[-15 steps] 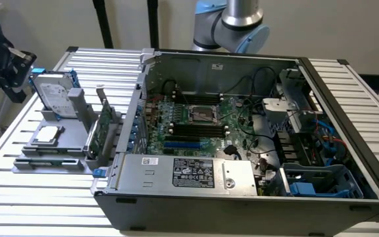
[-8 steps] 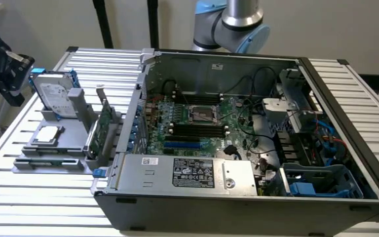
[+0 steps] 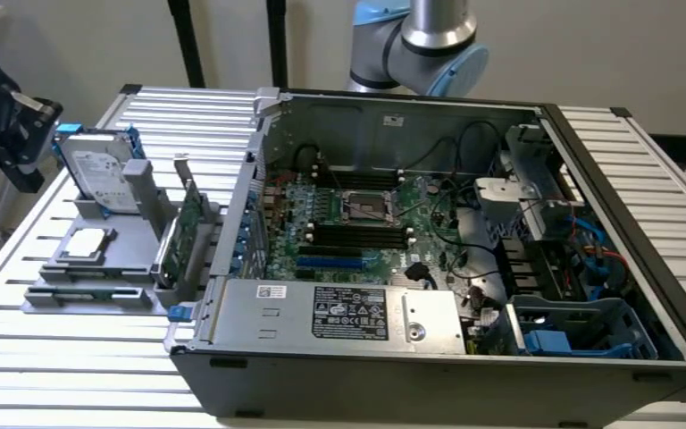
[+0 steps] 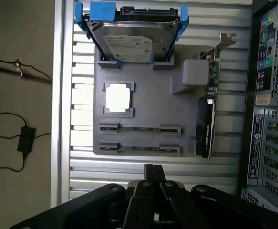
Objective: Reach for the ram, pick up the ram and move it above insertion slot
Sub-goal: 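Reach for the ram, then pick up the ram and move it above insertion slot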
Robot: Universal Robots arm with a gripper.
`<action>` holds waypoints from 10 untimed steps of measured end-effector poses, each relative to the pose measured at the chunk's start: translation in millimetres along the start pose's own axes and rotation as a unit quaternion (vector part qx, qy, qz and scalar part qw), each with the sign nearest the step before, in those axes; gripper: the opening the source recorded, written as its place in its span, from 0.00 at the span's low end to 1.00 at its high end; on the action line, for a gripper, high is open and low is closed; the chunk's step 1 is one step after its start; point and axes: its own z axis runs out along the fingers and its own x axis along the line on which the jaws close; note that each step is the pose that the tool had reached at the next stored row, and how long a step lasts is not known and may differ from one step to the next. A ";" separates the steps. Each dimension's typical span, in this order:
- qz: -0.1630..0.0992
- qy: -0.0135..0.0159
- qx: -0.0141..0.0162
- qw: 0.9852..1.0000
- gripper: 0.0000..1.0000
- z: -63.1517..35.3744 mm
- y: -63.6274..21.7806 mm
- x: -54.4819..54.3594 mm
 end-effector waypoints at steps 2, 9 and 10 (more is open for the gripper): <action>-0.013 0.000 0.000 1.000 0.11 0.1 0.0 0.0; -0.076 0.003 0.000 0.997 0.11 0.0 0.0 0.0; -0.085 0.003 0.000 0.996 0.11 0.0 0.0 0.0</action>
